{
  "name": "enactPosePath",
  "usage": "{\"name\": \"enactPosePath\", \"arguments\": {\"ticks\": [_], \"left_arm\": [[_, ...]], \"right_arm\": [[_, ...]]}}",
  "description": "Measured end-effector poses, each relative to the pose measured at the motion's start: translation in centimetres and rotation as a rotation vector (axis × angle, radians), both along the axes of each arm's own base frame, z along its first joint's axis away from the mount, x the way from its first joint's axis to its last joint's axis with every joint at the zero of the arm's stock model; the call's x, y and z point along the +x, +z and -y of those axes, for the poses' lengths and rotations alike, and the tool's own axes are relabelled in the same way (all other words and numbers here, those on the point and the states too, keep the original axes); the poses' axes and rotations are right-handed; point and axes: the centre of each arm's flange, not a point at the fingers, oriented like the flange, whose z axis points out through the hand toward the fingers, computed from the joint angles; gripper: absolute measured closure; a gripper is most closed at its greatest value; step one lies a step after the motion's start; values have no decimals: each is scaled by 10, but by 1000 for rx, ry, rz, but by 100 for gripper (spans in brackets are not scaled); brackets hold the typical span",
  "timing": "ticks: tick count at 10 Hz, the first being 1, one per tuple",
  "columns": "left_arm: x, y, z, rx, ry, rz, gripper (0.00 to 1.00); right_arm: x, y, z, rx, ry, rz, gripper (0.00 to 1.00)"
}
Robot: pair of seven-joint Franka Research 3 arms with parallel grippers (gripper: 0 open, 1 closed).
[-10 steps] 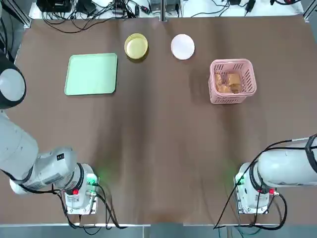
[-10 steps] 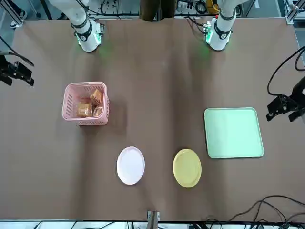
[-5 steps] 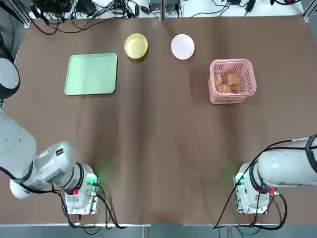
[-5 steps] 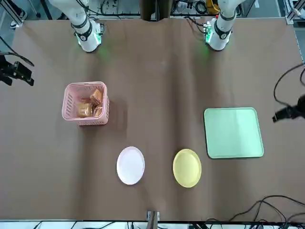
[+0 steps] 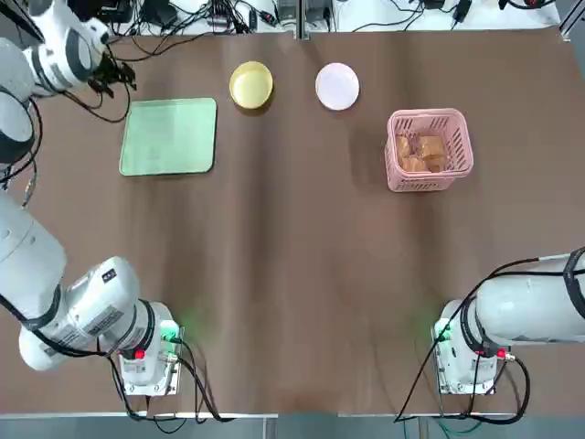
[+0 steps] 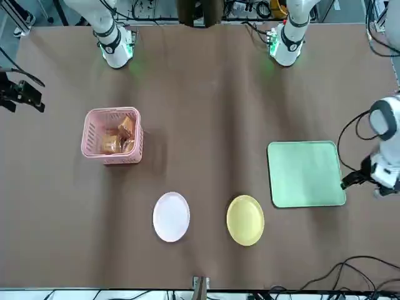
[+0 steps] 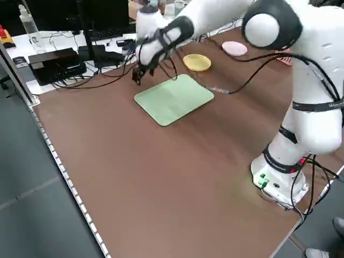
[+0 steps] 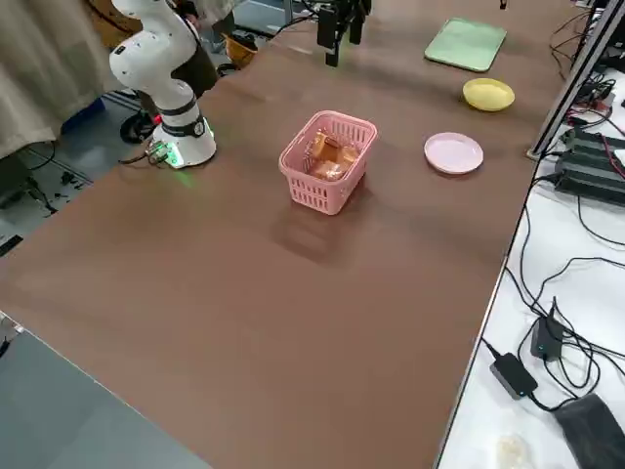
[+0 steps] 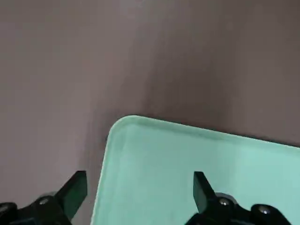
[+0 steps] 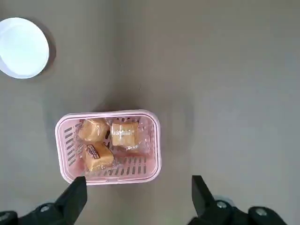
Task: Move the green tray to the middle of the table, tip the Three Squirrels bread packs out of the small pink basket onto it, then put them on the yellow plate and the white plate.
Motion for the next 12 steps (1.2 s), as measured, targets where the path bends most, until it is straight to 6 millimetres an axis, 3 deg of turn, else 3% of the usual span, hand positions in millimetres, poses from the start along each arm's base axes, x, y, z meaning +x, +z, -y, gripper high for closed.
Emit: {"name": "enactPosePath", "arguments": {"ticks": [3,4,6,10,11,12], "left_arm": [[-19,-74,-21,-55,32,-80,0],[-21,-84,-22,-64,34,-89,1],[-22,-84,-22,-65,34,-90,14],[-23,-81,-26,-50,19,-99,76],[-23,-80,-26,-40,-2,-104,85],[-23,-80,-25,-31,-25,-112,88]], "right_arm": [[0,0,0,0,1,0,1],[0,0,0,0,1,0,1],[0,0,-1,0,1,0,1],[0,0,0,0,1,0,1],[0,0,0,0,1,0,1],[0,0,0,0,1,0,1]]}}
